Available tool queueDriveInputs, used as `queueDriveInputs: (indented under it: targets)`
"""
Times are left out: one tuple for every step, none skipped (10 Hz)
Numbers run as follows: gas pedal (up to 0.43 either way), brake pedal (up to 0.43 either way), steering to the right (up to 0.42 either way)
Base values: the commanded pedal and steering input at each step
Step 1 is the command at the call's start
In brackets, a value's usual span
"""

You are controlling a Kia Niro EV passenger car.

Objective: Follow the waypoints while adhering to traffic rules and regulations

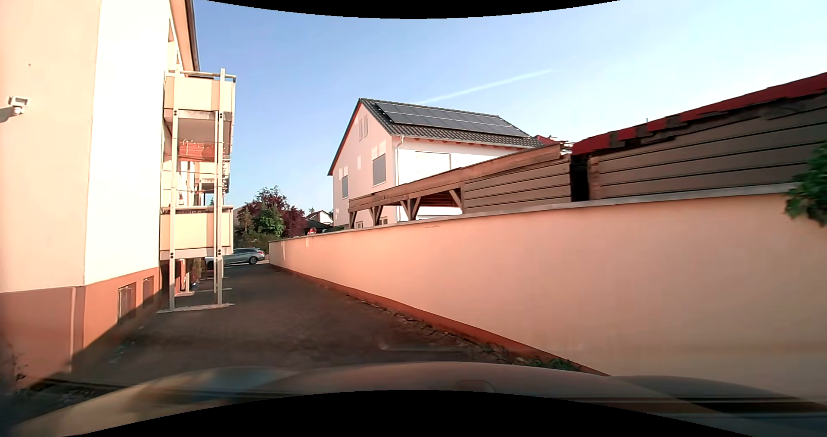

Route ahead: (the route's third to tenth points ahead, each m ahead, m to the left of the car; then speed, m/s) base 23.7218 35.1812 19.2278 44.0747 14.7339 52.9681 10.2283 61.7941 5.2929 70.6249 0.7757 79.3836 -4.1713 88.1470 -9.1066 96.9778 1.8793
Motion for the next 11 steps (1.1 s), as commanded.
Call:
queueDriveInputs:
  targets:
    - [0.000,0.000,-0.580]
    - [0.000,0.000,-0.565]
    - [0.000,0.000,-0.534]
    - [0.000,0.000,-0.496]
    - [0.000,0.000,-0.455]
    - [0.000,0.000,-0.407]
    - [0.000,0.000,-0.362]
    - [0.000,0.000,-0.325]
    - [0.000,0.000,-0.302]
    - [0.000,0.000,-0.280]
    - [0.000,0.000,-0.259]
